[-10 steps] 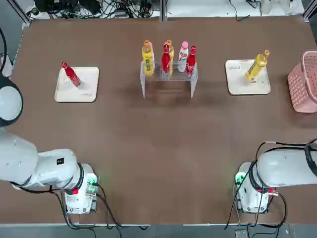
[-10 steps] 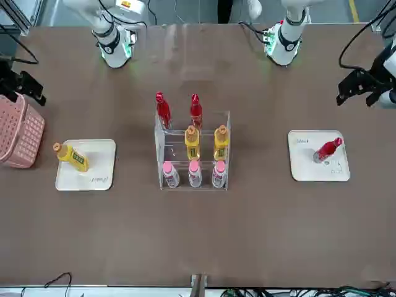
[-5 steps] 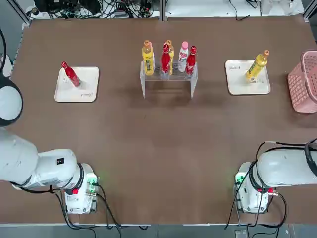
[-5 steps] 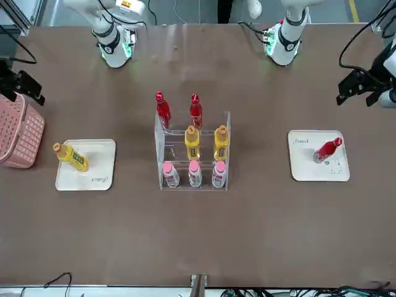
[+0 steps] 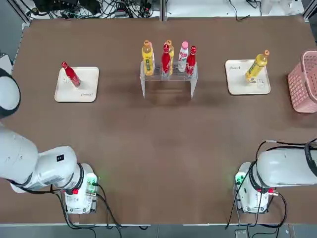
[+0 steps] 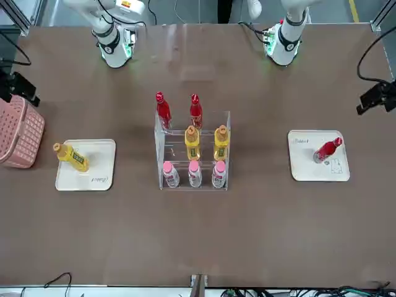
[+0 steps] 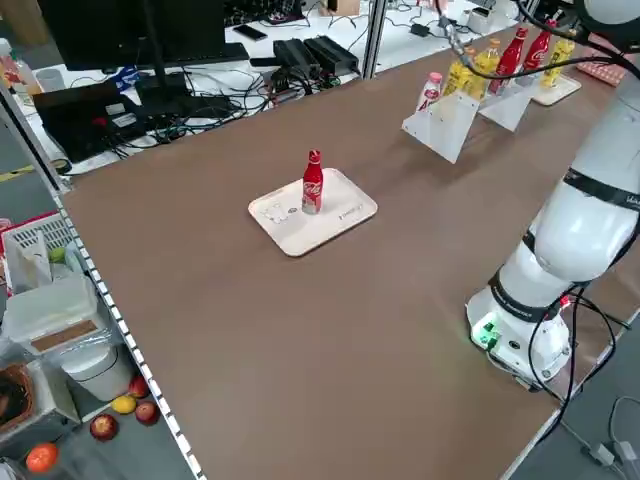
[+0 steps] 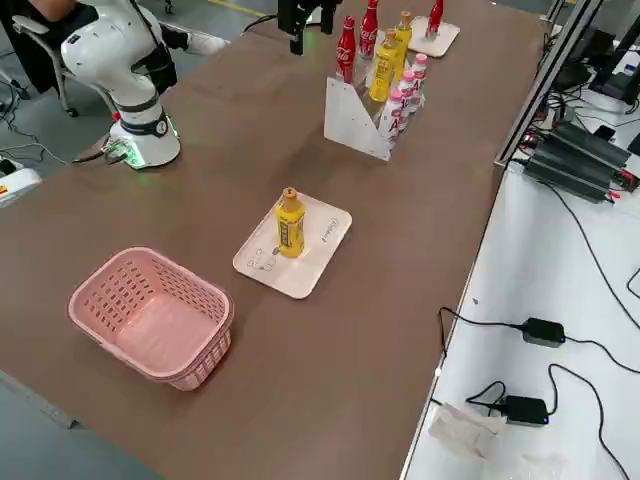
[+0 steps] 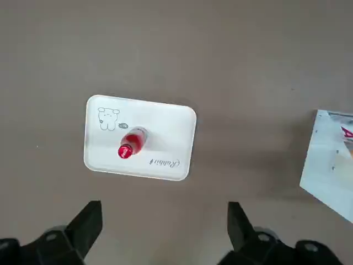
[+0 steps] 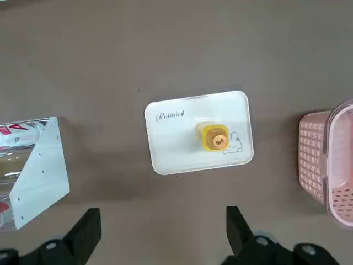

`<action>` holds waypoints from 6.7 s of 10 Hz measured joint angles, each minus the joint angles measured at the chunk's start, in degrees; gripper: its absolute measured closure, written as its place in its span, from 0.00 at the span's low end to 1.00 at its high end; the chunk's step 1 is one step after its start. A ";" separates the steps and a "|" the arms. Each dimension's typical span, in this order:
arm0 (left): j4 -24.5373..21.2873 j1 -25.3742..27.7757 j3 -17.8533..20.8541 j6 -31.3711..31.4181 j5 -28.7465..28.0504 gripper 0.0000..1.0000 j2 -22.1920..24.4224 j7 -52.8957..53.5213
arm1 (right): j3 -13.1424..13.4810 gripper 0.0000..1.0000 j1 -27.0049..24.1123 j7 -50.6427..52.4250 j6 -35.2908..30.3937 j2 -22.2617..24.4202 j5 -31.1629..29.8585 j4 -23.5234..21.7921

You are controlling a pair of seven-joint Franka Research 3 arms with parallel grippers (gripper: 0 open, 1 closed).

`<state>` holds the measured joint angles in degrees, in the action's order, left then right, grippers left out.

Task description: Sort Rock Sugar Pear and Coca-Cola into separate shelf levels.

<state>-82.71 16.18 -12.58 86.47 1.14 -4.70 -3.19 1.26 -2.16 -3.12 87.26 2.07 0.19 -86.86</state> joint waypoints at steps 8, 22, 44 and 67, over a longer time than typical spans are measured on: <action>-25.05 5.78 -0.12 27.98 -0.09 0.00 0.18 7.58 | 0.08 0.02 -5.97 11.87 20.21 -1.17 -0.34 -17.69; -49.95 8.72 -0.08 54.38 -0.10 0.30 1.48 14.26 | 0.65 0.09 -8.59 18.62 43.71 -4.88 -0.44 -38.45; -15.84 8.90 -34.46 8.03 5.02 0.68 13.48 -33.92 | 0.37 0.68 -8.29 17.74 40.53 -5.35 2.02 -36.80; -10.31 0.02 -53.61 16.43 -14.14 0.68 -9.31 -60.64 | -5.74 0.68 28.73 -8.78 2.10 -19.13 2.48 13.78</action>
<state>-93.02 16.20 -66.19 102.90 -13.00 -14.01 -63.82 -4.48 26.57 -11.90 89.35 -17.06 2.67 -73.08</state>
